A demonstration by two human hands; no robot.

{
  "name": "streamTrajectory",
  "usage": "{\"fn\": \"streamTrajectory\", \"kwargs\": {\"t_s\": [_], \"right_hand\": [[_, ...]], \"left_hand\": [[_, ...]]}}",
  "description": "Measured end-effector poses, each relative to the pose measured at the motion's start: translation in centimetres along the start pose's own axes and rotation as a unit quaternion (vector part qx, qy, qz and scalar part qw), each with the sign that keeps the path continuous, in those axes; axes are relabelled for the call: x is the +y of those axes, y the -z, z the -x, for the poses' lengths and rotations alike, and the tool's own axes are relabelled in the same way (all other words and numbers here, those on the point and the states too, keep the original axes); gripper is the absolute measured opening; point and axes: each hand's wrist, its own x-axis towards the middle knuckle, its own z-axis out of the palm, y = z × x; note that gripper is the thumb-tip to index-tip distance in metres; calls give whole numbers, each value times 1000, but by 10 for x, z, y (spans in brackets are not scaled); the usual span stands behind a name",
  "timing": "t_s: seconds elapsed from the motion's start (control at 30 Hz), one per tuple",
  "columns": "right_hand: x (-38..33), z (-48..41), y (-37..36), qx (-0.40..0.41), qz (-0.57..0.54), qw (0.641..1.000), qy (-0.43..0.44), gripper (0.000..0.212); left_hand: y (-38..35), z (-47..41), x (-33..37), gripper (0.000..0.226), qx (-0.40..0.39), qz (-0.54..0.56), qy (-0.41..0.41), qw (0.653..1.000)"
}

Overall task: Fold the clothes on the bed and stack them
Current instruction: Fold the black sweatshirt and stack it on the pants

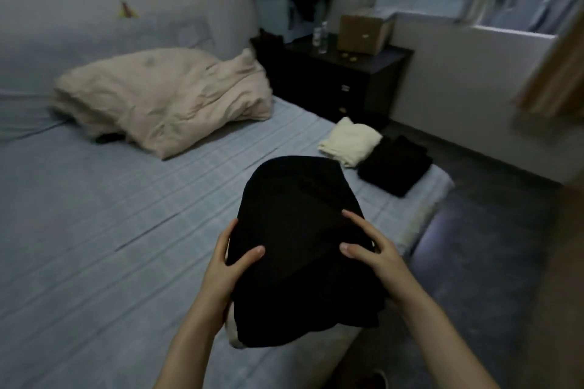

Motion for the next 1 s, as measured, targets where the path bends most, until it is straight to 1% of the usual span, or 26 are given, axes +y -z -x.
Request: {"fn": "streamTrajectory", "kwargs": {"t_s": [0.13,0.27,0.43,0.57,0.7,0.8,1.0], "right_hand": [[6,13,49,52,0,999,-11,58],[18,11,116,94,-12,995,-25,60],[37,-15,225,138,-7,990,-38,61],[37,-47,320,137,-5,989,-60,61],[24,-87,399,118,-3,990,-73,64],[18,-126,440,88,-3,993,-80,66],[29,-226,499,60,1,994,-92,65]], "left_hand": [[-51,-26,-4,80,-59,-20,19,998],[-121,-58,-13,85,-101,-40,29,994],[-235,-98,-30,86,-110,-42,44,992],[-331,-130,-36,82,-108,-28,62,992],[-406,-160,-31,84,-88,-23,78,993],[-442,-190,-29,84,-66,-26,75,995],[-494,-271,-38,84,-19,-24,72,997]]}}
